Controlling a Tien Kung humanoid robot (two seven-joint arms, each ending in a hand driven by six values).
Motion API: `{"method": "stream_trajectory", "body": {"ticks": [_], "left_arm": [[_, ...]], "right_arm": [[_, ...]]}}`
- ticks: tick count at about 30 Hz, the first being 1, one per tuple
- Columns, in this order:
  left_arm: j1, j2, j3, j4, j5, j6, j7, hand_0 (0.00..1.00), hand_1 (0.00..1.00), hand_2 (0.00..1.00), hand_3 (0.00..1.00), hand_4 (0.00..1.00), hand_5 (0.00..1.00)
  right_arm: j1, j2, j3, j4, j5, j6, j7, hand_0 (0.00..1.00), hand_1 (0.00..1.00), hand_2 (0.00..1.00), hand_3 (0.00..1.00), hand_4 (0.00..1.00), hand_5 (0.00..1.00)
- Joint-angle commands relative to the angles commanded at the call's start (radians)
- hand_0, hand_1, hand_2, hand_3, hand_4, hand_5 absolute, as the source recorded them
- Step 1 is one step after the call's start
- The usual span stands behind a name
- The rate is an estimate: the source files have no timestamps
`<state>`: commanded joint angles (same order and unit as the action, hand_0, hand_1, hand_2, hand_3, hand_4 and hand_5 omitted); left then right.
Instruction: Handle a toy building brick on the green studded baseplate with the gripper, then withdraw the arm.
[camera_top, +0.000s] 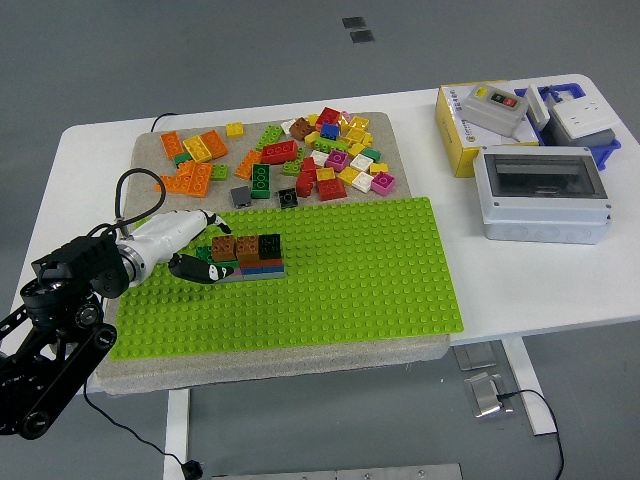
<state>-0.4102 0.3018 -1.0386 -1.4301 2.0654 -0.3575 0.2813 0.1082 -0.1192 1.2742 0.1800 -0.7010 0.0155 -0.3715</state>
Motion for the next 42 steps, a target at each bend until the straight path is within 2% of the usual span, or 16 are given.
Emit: {"method": "stream_trajectory", "body": {"ticks": [6,12,15,16,20,24,27,28,33,42], "left_arm": [[-0.002,0.008,-0.005,-0.008,-0.012,-0.005,0.0,0.996,0.972,0.961,0.813,0.789,0.37],[-0.011,0.033,-0.024,-0.041,-0.031,-0.01,0.0,0.995,0.973,0.963,0.809,0.79,0.374],[0.0,0.065,-0.051,-0.097,-0.045,-0.015,0.004,0.995,0.973,0.963,0.809,0.79,0.374],[0.004,0.075,-0.06,-0.116,-0.048,-0.016,0.005,0.994,0.972,0.956,0.761,0.792,0.386],[0.027,0.118,-0.09,-0.197,-0.052,-0.024,0.012,0.994,0.972,0.956,0.761,0.792,0.386],[0.047,0.149,-0.082,-0.274,-0.064,-0.03,0.021,0.994,0.962,0.938,0.724,0.796,0.424],[0.054,0.146,-0.064,-0.275,-0.064,-0.025,0.021,0.994,0.962,0.938,0.724,0.796,0.424],[0.056,0.143,-0.057,-0.271,-0.063,-0.022,0.02,0.998,0.965,0.94,0.716,0.793,0.503],[0.061,0.131,-0.033,-0.254,-0.057,-0.007,0.011,0.998,0.965,0.94,0.716,0.793,0.503],[0.064,0.116,-0.031,-0.22,-0.047,-0.004,0.007,0.998,0.965,0.944,0.71,0.793,0.501]], "right_arm": [[-0.001,0.0,0.005,0.0,-0.003,0.0,-0.002,0.606,0.485,0.666,0.837,0.686,0.998],[-0.002,-0.001,0.009,0.0,-0.006,-0.001,-0.004,0.605,0.486,0.666,0.836,0.685,0.998],[-0.005,-0.001,0.013,0.0,-0.008,-0.002,-0.005,0.605,0.486,0.666,0.836,0.685,0.998],[-0.006,-0.001,0.013,0.0,-0.008,-0.002,-0.006,0.605,0.486,0.665,0.836,0.684,0.998],[-0.01,-0.002,0.015,0.0,-0.004,-0.003,-0.005,0.605,0.486,0.665,0.836,0.684,0.998],[-0.015,-0.002,0.015,0.0,-0.001,-0.003,-0.005,0.606,0.486,0.664,0.835,0.686,0.998],[-0.016,-0.002,0.015,0.0,-0.002,-0.004,-0.005,0.606,0.486,0.664,0.835,0.686,0.998],[-0.017,-0.002,0.014,0.0,-0.003,-0.004,-0.006,0.606,0.485,0.664,0.834,0.685,0.998],[-0.017,-0.002,0.011,0.0,-0.002,-0.004,-0.006,0.606,0.485,0.664,0.834,0.685,0.998],[-0.014,-0.001,-0.002,0.0,0.011,-0.007,-0.002,0.606,0.485,0.661,0.834,0.688,0.998]]}}
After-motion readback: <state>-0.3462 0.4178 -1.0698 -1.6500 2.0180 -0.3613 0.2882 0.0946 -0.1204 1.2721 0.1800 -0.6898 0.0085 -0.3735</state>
